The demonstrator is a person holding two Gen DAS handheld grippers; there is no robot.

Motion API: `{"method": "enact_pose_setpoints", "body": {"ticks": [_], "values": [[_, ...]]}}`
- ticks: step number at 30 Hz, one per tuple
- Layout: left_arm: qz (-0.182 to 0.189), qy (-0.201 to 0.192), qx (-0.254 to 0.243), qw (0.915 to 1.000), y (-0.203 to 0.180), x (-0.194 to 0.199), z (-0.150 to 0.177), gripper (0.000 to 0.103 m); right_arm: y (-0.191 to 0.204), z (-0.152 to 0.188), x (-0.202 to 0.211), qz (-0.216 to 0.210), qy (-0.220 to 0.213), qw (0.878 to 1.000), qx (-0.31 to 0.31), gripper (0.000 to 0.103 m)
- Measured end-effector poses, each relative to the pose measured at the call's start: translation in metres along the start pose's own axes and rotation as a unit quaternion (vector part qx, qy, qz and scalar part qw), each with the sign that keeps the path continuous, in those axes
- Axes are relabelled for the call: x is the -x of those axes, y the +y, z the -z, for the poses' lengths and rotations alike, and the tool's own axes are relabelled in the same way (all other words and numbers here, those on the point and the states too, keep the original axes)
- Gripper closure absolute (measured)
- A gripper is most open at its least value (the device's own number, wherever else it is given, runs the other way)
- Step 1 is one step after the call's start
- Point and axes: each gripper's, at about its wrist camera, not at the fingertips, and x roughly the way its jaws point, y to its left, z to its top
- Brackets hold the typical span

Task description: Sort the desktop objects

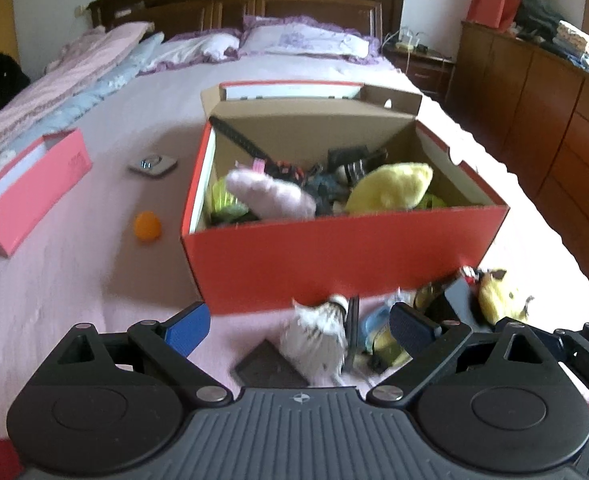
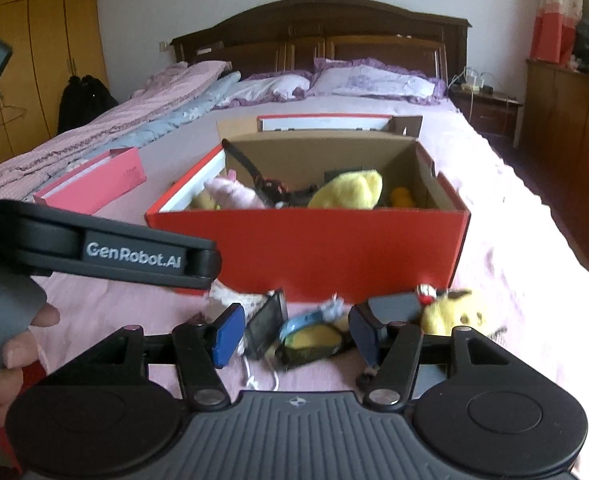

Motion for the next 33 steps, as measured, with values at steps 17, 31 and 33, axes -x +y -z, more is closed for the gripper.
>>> {"method": "enact_pose_setpoints", "body": {"ticks": [17,31,33], "values": [[-0.021,0.059,0.0,0.998,0.006,-0.011,0.048,0.006,-0.011,0.043,-0.004,0.01,0.049,0.999,-0.018,0.04],[-0.023,-0.01,0.027,0.9993,0.003,0.004,-0.015,0.002,-0.027,-0.026,0.004,0.041,-0.011,0.999,-0.031,0.028],[-0.026,-0.016,0.021,0.9993,0.0,0.005,-0.019,0.001,-0.029,-0.03,0.006,0.043,-0.017,0.998,-0.036,0.026]]}}
